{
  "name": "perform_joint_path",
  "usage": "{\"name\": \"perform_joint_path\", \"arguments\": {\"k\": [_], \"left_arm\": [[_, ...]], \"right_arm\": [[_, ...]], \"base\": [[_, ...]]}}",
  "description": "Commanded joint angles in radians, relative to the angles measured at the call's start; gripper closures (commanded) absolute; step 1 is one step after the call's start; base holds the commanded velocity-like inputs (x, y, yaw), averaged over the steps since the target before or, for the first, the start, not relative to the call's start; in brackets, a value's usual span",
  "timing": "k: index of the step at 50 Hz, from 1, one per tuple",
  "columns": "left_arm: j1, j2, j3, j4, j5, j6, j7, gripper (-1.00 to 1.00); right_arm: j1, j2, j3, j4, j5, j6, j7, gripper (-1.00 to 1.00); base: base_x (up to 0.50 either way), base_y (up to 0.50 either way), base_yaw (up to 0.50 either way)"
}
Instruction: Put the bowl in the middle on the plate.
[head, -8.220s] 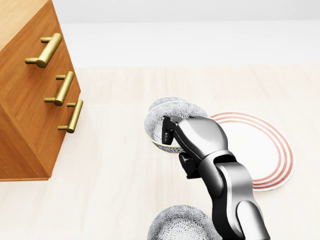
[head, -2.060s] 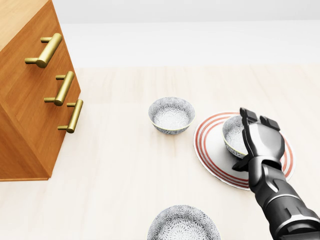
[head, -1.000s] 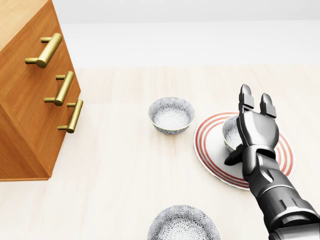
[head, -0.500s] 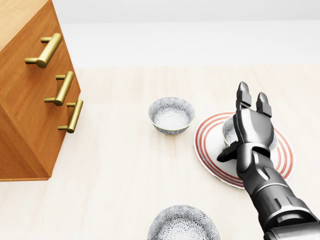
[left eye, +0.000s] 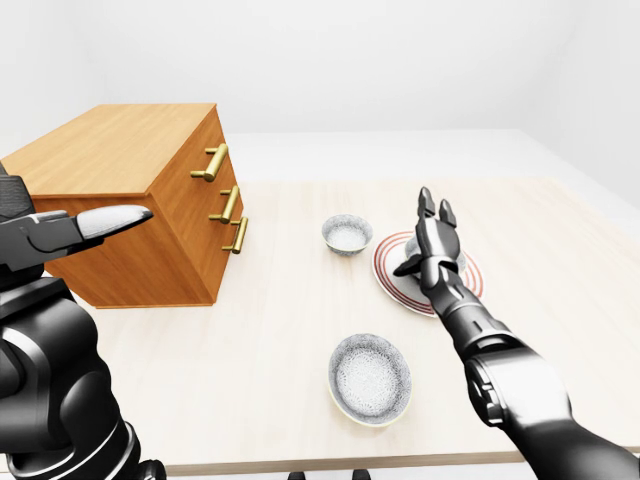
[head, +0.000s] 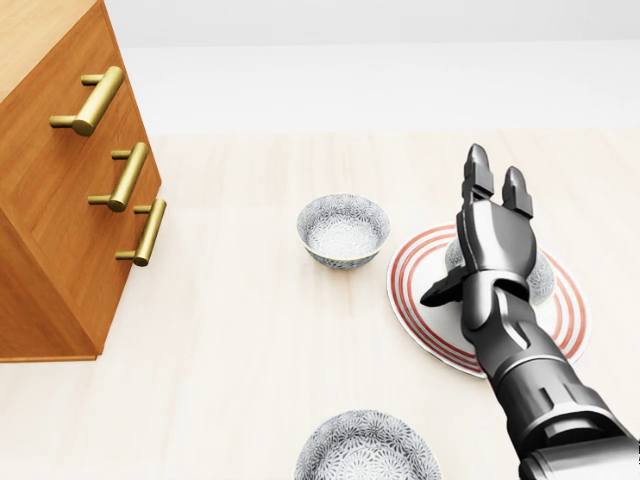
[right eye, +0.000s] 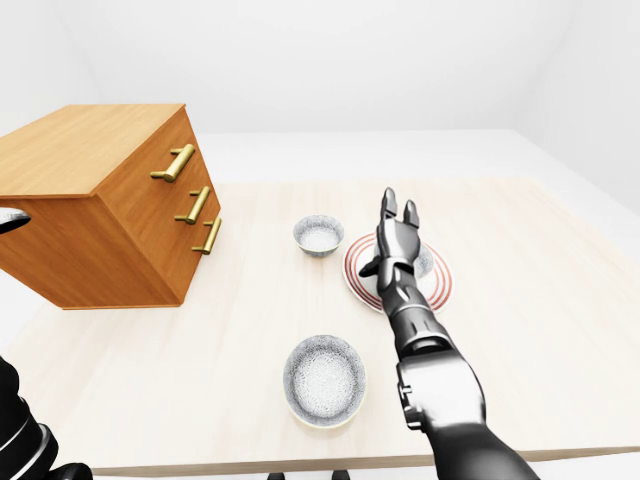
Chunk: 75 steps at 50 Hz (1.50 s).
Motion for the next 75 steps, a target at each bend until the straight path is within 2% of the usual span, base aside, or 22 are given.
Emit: {"name": "perform_joint_path", "arguments": {"k": [1,28,39,52,55,61,64,70,75], "left_arm": [[0.0,0.0,-0.001,0.0,0.001,0.0,0.0,-1.0],[-0.005,0.005,0.002,-0.002,-0.006,0.0,0.007,-1.0],[-0.002,0.004,0.002,0.0,-0.004,0.0,0.004,-1.0],[-0.002,0.003,0.003,-0.004,-0.004,0.0,0.003,-1.0],[-0.001,0.005,0.005,-0.007,-0.005,0.0,0.004,-1.0],[-0.002,0.006,0.004,-0.008,-0.005,0.0,0.004,-1.0],[-0.004,0.008,0.006,-0.01,-0.007,0.0,0.006,-1.0],[-0.003,0.008,0.004,-0.014,-0.005,0.0,0.004,-1.0],[-0.007,0.011,0.007,-0.021,-0.013,0.0,0.005,-1.0]], "right_arm": [[-0.011,0.012,0.004,-0.022,0.002,0.0,0.0,-1.0],[-0.017,0.042,0.009,-0.11,0.001,0.0,0.0,-1.0],[0.033,0.06,0.006,-0.288,0.001,0.0,0.077,-1.0],[0.169,0.093,-0.004,-0.652,0.014,0.0,0.265,-1.0],[0.219,0.112,-0.005,-0.839,0.02,0.0,0.368,-1.0],[0.29,0.12,-0.01,-1.059,0.02,0.0,0.491,-1.0],[0.311,0.12,-0.013,-1.123,0.021,0.0,0.53,-1.0],[0.365,0.124,-0.021,-1.365,0.037,0.0,0.68,-1.0],[0.37,0.135,-0.014,-1.473,0.034,0.0,0.748,-1.0]], "base": [[0.0,0.0,0.0],[0.0,0.0,0.0],[0.0,0.0,0.0],[0.0,0.0,0.0],[0.0,0.0,0.0],[0.0,0.0,0.0],[0.0,0.0,0.0],[0.0,0.0,0.0],[0.0,0.0,0.0]]}}
